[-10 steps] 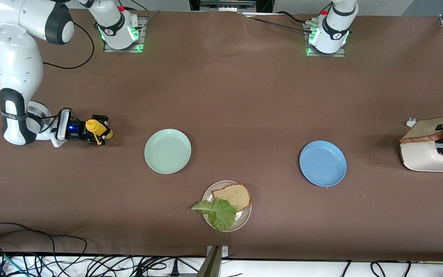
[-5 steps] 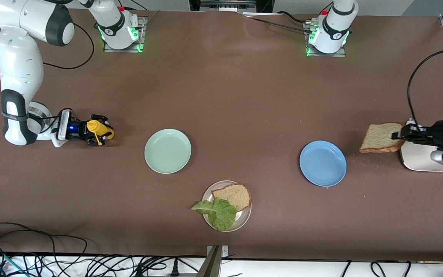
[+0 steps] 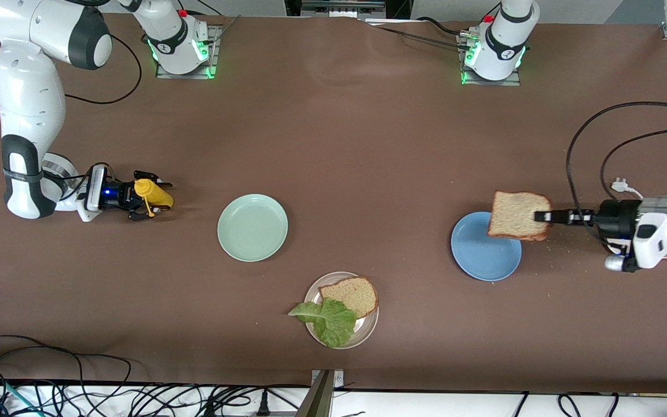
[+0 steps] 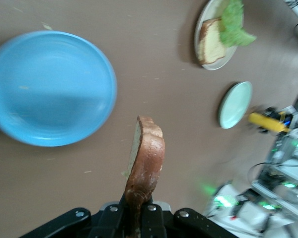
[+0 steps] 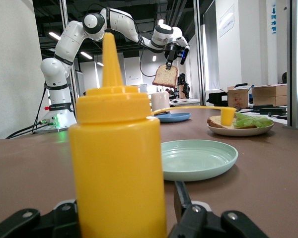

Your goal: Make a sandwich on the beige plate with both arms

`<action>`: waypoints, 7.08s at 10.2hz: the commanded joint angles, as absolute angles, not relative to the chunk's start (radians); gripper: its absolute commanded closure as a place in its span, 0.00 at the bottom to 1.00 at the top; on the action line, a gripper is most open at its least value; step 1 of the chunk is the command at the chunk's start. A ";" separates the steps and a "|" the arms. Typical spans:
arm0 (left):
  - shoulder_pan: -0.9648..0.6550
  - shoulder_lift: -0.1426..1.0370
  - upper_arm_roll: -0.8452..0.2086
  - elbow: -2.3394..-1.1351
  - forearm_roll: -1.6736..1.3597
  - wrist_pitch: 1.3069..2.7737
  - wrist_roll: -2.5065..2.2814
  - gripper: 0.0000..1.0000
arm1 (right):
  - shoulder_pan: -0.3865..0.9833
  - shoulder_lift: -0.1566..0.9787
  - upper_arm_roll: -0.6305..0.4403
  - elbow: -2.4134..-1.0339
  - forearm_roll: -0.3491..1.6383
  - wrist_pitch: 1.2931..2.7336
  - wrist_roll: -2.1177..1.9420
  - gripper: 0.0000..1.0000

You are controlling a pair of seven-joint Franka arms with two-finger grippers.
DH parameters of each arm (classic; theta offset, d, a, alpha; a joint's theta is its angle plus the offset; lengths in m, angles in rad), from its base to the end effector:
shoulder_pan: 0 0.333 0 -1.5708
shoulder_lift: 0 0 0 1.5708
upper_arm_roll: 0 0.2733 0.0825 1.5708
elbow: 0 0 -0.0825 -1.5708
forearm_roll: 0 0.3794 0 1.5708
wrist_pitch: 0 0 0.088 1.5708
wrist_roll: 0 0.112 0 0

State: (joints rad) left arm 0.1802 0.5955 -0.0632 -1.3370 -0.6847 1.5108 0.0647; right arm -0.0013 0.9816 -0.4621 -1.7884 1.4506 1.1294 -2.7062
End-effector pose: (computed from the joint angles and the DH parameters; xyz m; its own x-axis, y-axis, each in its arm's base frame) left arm 0.6535 0.0098 0.3456 0.9353 0.0189 -0.3534 0.2575 -0.7213 0.6430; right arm 0.4887 -0.0993 0.0495 0.0938 0.0130 0.9955 0.9956 0.0056 -0.0939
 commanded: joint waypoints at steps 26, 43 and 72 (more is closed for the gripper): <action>-0.403 1.002 -0.052 -1.082 -1.499 2.649 -0.258 1.00 | 0.004 0.666 -0.652 -1.096 0.855 0.875 -1.020 0.00; -0.469 1.077 -0.002 -1.101 -1.326 2.732 -0.115 0.00 | 0.089 0.112 -0.132 -1.597 -0.040 1.569 -0.076 0.00; -0.102 0.338 0.054 -1.700 -0.041 1.949 -0.106 0.00 | -0.014 0.015 0.029 -1.649 -0.029 1.635 0.149 0.00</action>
